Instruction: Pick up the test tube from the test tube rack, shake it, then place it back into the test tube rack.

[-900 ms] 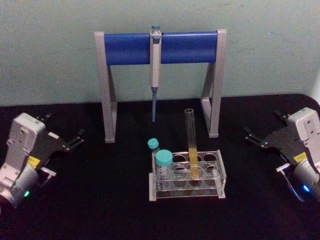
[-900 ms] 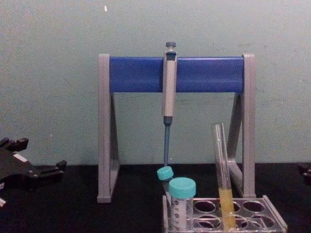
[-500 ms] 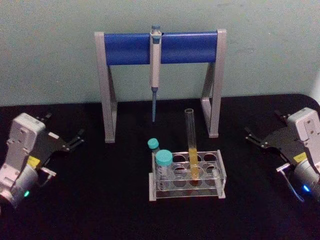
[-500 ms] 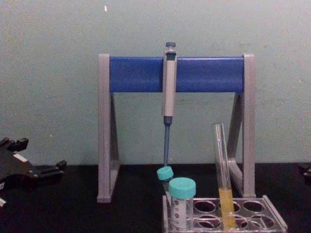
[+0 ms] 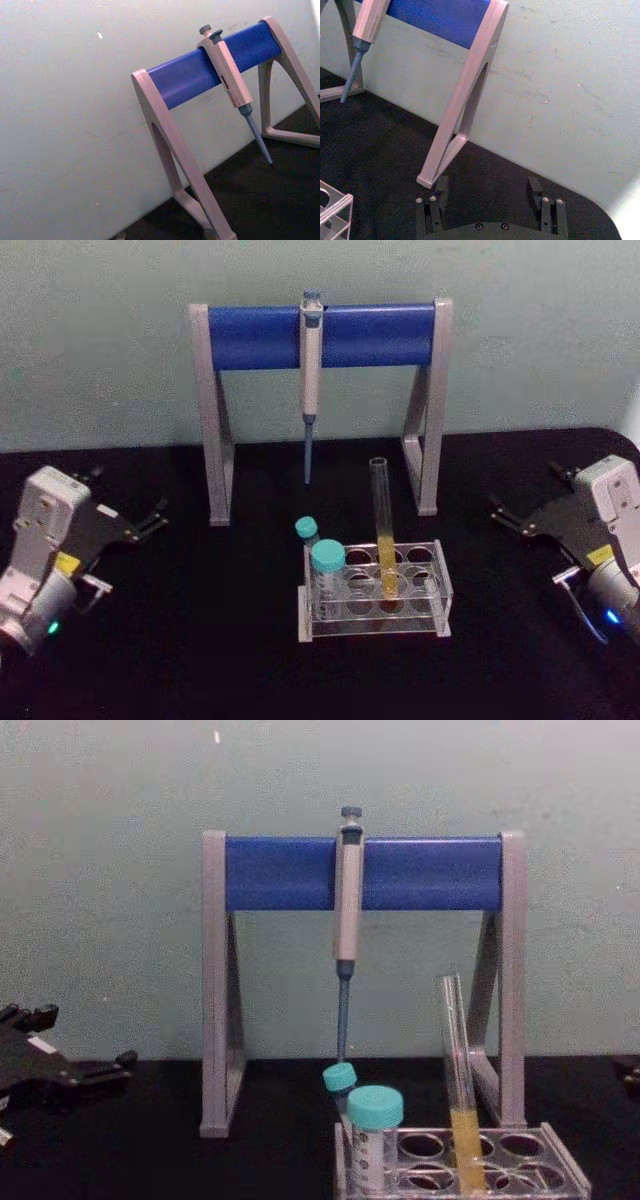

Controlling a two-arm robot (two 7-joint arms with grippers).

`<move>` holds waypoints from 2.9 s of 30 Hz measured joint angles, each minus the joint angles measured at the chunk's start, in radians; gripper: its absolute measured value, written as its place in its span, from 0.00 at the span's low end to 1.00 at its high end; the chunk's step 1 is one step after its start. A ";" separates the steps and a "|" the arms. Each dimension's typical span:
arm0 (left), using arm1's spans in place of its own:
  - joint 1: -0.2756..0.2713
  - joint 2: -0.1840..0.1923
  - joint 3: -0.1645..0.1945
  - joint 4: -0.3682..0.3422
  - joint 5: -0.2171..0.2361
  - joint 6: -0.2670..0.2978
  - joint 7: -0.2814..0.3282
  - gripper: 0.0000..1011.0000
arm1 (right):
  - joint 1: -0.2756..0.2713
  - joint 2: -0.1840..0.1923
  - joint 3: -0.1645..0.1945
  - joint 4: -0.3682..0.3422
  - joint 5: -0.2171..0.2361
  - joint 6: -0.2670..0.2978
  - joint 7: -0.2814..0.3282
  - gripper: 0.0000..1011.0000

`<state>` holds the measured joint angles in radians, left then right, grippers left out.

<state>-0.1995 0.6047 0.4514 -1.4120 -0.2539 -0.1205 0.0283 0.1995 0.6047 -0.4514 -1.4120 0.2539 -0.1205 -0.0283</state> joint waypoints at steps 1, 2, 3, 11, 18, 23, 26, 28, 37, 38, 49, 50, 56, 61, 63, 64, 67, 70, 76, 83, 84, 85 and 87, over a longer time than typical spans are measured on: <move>0.000 0.000 0.000 0.000 0.000 0.000 0.000 0.99 | 0.000 0.000 0.000 0.000 0.000 0.000 0.000 0.99; 0.000 0.000 0.000 0.000 0.000 0.000 0.000 0.99 | 0.000 0.000 0.000 0.000 0.000 0.000 0.000 0.99; 0.000 0.000 0.000 0.000 0.000 0.000 0.000 0.99 | 0.000 0.000 0.000 0.000 0.000 0.000 0.000 0.99; 0.000 0.000 0.000 0.000 0.000 0.000 0.000 0.99 | 0.000 0.000 0.000 0.000 0.000 0.000 0.000 0.99; 0.000 0.000 0.000 0.000 0.000 0.000 0.000 0.99 | -0.010 -0.007 0.017 -0.009 -0.004 -0.012 0.015 0.99; 0.000 0.000 0.000 0.000 0.000 0.000 0.000 0.99 | -0.021 -0.012 0.038 -0.022 0.009 -0.034 0.038 0.99; 0.000 0.000 0.000 0.000 0.000 0.000 0.000 0.99 | -0.027 -0.016 0.051 -0.030 0.024 -0.049 0.060 0.99; 0.000 0.000 0.000 0.000 0.000 0.000 0.000 0.99 | -0.029 -0.020 0.057 -0.035 0.035 -0.061 0.080 0.99; 0.000 0.000 0.000 0.000 0.000 0.000 0.000 0.99 | -0.024 -0.039 0.061 -0.041 0.078 -0.097 0.184 0.99; 0.000 0.000 0.000 0.000 0.000 0.000 0.000 0.99 | -0.021 -0.042 0.060 -0.042 0.084 -0.100 0.203 0.99; 0.000 0.000 0.000 0.000 0.000 0.000 0.000 0.99 | -0.001 -0.073 0.041 -0.043 0.139 -0.107 0.347 0.99; 0.000 0.000 0.000 0.000 0.000 0.000 0.000 0.99 | 0.003 -0.078 0.040 -0.042 0.147 -0.105 0.366 0.99; 0.000 0.000 0.000 0.000 0.000 0.000 0.000 0.99 | 0.022 -0.097 0.033 -0.030 0.163 -0.083 0.423 0.99; 0.000 0.000 0.000 0.000 0.000 0.000 0.000 0.99 | 0.035 -0.110 0.027 -0.022 0.161 -0.062 0.450 0.99; 0.000 0.000 0.000 0.000 0.000 0.000 0.000 0.99 | 0.041 -0.116 0.025 -0.018 0.160 -0.049 0.462 0.99; 0.000 0.000 0.000 0.000 0.000 0.000 0.000 0.99 | 0.043 -0.117 0.024 -0.017 0.160 -0.044 0.466 0.99; 0.000 0.000 0.000 0.000 0.000 0.000 0.000 0.99 | 0.053 -0.125 0.020 -0.010 0.153 -0.022 0.478 0.99; 0.000 0.000 0.000 0.000 0.000 0.000 0.000 0.99 | 0.061 -0.131 0.019 -0.005 0.151 -0.008 0.486 0.99; 0.000 0.000 0.000 0.000 0.000 0.000 0.000 0.99 | 0.084 -0.151 0.019 0.009 0.147 0.043 0.509 0.99; 0.000 0.000 0.000 0.000 0.000 0.000 0.000 0.99 | 0.094 -0.166 0.029 0.010 0.159 0.090 0.528 0.99; 0.000 0.000 0.000 0.000 0.000 0.000 0.000 0.99 | 0.094 -0.168 0.031 0.010 0.161 0.095 0.529 0.99; 0.000 0.000 0.000 0.000 0.000 0.000 0.000 0.99 | 0.095 -0.169 0.033 0.008 0.166 0.103 0.531 0.99; 0.000 0.000 0.000 0.000 0.000 0.000 0.000 0.99 | 0.096 -0.171 0.035 0.006 0.171 0.115 0.533 0.99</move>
<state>-0.1995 0.6047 0.4514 -1.4120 -0.2539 -0.1205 0.0283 0.2956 0.4337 -0.4166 -1.4061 0.4250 -0.0060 0.5043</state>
